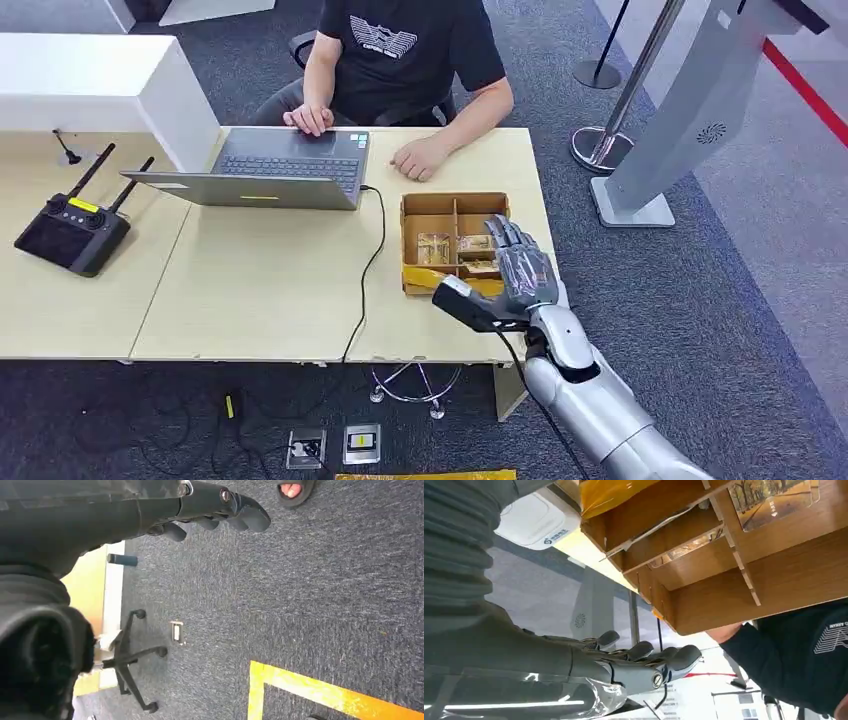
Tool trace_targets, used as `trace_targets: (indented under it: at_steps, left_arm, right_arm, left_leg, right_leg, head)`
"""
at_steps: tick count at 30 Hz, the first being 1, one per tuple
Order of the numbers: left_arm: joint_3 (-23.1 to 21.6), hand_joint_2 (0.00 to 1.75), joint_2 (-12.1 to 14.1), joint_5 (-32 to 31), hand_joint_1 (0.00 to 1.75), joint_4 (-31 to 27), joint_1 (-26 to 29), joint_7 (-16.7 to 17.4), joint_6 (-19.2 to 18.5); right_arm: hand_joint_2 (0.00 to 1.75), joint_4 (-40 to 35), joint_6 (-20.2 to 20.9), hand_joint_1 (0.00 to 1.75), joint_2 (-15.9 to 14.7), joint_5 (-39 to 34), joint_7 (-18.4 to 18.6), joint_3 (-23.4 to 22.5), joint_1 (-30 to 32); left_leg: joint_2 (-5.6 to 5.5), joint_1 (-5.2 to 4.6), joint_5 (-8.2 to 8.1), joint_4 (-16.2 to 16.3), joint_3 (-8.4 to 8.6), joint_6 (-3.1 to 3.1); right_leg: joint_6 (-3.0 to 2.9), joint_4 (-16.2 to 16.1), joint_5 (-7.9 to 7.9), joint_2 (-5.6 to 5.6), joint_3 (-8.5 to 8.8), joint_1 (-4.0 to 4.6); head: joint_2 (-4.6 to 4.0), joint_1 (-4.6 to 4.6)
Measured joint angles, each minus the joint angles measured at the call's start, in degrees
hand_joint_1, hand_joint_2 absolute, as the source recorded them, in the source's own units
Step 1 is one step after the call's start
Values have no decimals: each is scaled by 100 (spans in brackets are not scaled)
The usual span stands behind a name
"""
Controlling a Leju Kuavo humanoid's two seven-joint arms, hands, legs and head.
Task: Pass the card to the sensor for recognition and then transmit it.
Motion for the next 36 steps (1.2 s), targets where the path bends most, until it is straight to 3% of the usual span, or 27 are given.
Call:
trace_targets:
  at_steps: [14, 33, 34, 35, 36]
  left_arm:
    - [0, 0, 0, -46, 0, 0, 0, -37, 0]
    - [0, 0, 0, -44, 0, 0, 2, -39, 0]
    - [0, 0, 0, -44, 0, 0, 2, -39, 0]
    - [0, 0, -2, -44, 0, 0, 3, -39, 0]
    - [0, 0, -2, -44, 0, 0, 2, -39, 0]
  right_arm:
    - [175, 627, -194, 0, 243, 22, -83, 22, -220]
    - [175, 1208, -430, 0, 332, 4, -221, 103, -363]
    - [175, 1219, -430, 162, 339, 4, -221, 103, -366]
    - [175, 1264, -433, 162, 347, 7, -223, 107, -383]
    - [175, 1307, -435, 175, 360, 9, -221, 107, -396]
  left_leg:
    - [0, 0, 0, 0, 0, 0]
    - [0, 0, 0, 0, -1, 0]
    - [0, 0, 0, 0, -1, 0]
    - [0, 0, 0, 0, 0, 0]
    - [0, 0, 0, 0, 0, 0]
  right_leg:
    - [0, 0, 0, 0, 0, 0]
    - [0, 0, 0, -1, 0, 0]
    - [0, 0, 0, -1, -1, 0]
    - [0, 0, 0, -1, 0, 0]
    - [0, 0, 0, 0, -1, 0]
  head:
    - [0, 0]
    - [0, 0]
    - [0, 0]
    - [0, 0]
    - [0, 0]
